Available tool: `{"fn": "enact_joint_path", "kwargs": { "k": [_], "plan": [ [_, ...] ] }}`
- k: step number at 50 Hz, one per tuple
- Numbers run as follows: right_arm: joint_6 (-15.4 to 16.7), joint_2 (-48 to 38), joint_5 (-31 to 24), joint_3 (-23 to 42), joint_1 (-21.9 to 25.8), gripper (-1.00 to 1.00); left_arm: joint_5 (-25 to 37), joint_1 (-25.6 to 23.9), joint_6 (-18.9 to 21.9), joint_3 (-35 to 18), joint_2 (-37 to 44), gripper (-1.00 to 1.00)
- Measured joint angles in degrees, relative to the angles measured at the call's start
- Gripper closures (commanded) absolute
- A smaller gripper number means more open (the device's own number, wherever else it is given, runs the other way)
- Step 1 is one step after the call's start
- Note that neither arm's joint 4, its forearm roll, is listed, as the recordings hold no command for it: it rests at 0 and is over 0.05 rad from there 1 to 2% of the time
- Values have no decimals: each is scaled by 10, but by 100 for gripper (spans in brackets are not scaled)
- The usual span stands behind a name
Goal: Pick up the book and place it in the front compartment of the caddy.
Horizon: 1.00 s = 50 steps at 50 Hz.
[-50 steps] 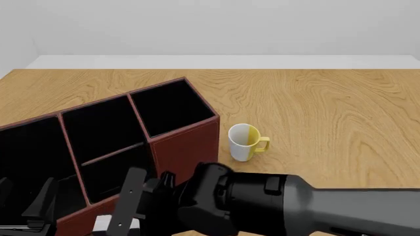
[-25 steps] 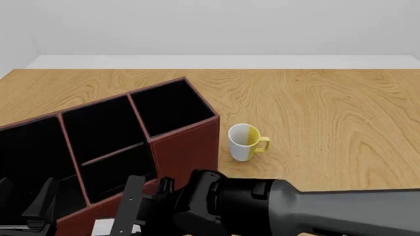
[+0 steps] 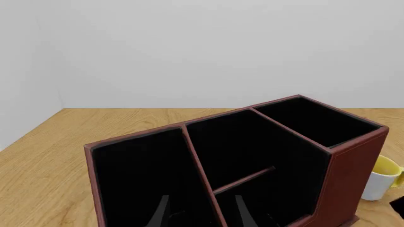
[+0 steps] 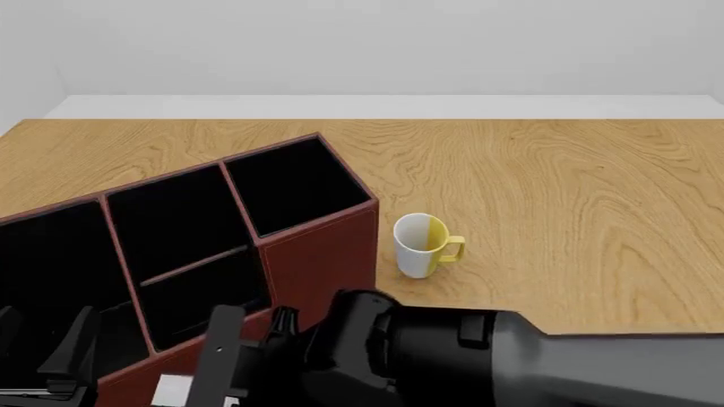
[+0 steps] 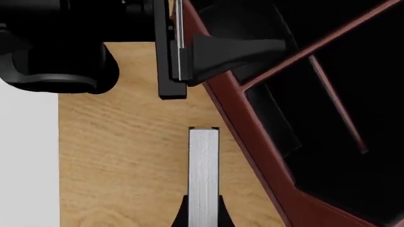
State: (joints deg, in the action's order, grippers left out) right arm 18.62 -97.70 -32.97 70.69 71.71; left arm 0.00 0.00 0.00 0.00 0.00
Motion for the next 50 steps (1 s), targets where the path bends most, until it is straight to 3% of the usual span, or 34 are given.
{"fn": "enact_joint_path", "kwargs": {
  "k": [35, 50],
  "plan": [
    [14, 149, -181, 69, 55, 100, 0, 0, 0, 0, 0, -100],
    [11, 192, -303, 192, 92, 100, 0, 0, 0, 0, 0, -100]
  ]
}}
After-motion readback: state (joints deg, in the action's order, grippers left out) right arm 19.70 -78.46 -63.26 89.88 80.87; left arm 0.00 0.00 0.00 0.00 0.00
